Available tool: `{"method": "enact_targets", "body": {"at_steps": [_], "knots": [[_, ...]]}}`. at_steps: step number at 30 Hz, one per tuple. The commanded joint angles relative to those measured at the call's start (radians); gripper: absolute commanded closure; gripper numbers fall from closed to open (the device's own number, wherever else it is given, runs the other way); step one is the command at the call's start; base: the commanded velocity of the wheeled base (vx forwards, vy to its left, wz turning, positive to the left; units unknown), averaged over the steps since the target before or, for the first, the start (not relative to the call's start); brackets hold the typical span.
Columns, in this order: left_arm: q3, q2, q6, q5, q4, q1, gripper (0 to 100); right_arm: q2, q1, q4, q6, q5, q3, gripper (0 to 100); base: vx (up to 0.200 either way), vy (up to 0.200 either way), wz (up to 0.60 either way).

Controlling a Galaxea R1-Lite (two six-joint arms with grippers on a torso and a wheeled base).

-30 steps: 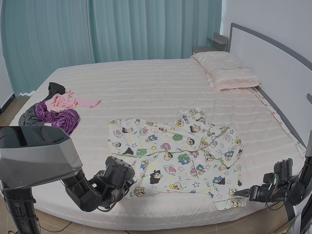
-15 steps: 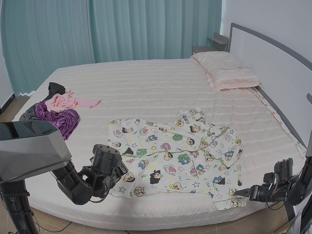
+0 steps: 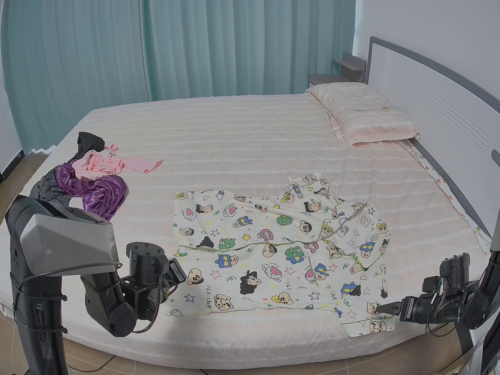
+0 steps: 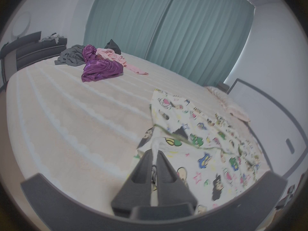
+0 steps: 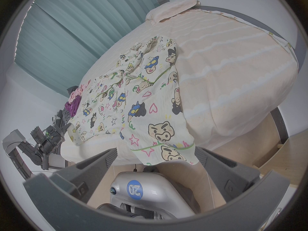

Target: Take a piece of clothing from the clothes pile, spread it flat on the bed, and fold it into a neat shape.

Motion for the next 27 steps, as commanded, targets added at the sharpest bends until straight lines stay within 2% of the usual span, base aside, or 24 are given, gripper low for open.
{"method": "enact_targets", "body": {"at_steps": [1,4,8,9,10,12,13,14,15,16,17,18,19,20,21,22,27], "knots": [[0.012,0.036,0.018,-0.002,-0.006,0.028,0,0.002,0.0,0.0,0.0,0.0,0.018,0,0.0,0.0,0.0],[0.007,0.036,0.018,-0.006,-0.026,0.042,0,0.002,0.0,0.0,0.0,0.0,0.018,0,0.0,0.0,0.0],[0.004,0.03,0.008,-0.071,-0.06,0.074,0,0.0,0.0,0.0,0.0,0.0,0.018,0,0.0,0.0,0.0],[0.004,0.03,-0.015,-0.115,-0.06,0.102,0,0.0,0.0,-0.002,0.0,0.0,0.018,0,0.0,0.0,0.0],[0.004,0.03,-0.017,-0.117,-0.06,0.103,0,0.0,0.0,0.0,0.0,0.0,0.018,0,0.0,0.0,0.0],[-0.011,0.035,-0.092,-0.163,-0.06,0.136,0,0.0,0.0,0.0,0.0,0.0,0.018,0,0.0,0.0,0.0],[-0.011,0.035,-0.092,-0.163,-0.06,0.136,0,0.0,0.0,0.0,0.0,0.0,0.018,0,0.0,0.0,0.0],[-0.019,0.035,-0.138,-0.233,-0.06,0.172,0,0.0,0.0,0.0,0.0,0.0,0.018,0,0.0,0.0,0.0],[-0.019,0.033,-0.147,-0.272,-0.058,0.192,0,0.0,0.0,0.0,0.0,0.0,0.018,0,0.0,0.0,0.0],[-0.021,0.032,-0.149,-0.329,-0.058,0.218,0,0.002,0.0,0.0,0.0,0.0,0.018,0,0.0,0.0,0.0],[-0.021,0.033,-0.15,-0.338,-0.058,0.222,0,0.0,0.0,0.0,0.0,0.0,0.018,0,0.0,0.0,0.0],[-0.022,0.032,-0.15,-0.421,-0.06,0.255,0,0.002,0.0,0.0,0.0,0.0,0.018,0,0.0,0.0,0.0],[-0.027,0.03,-0.149,-0.471,-0.058,0.274,0,0.003,0.0,-0.002,0.0,0.0,0.018,0,0.0,0.0,0.0],[-0.027,0.03,-0.149,-0.471,-0.058,0.274,0,0.003,0.0,-0.002,0.0,0.0,0.018,0,0.0,0.0,0.0],[-0.048,0.033,-0.15,-0.559,-0.058,0.306,0,0.003,0.0,-0.002,0.0,0.002,0.018,0,0.0,0.0,0.0],[-0.064,0.036,-0.152,-0.602,-0.058,0.32,0,0.002,0.0,-0.002,0.0,0.002,0.018,0,0.0,0.0,0.0],[-0.113,0.078,-0.152,-0.718,-0.058,0.335,0,0.003,-0.001,-0.002,0.002,0.002,0.018,0,0.0,0.0,0.0]]}}
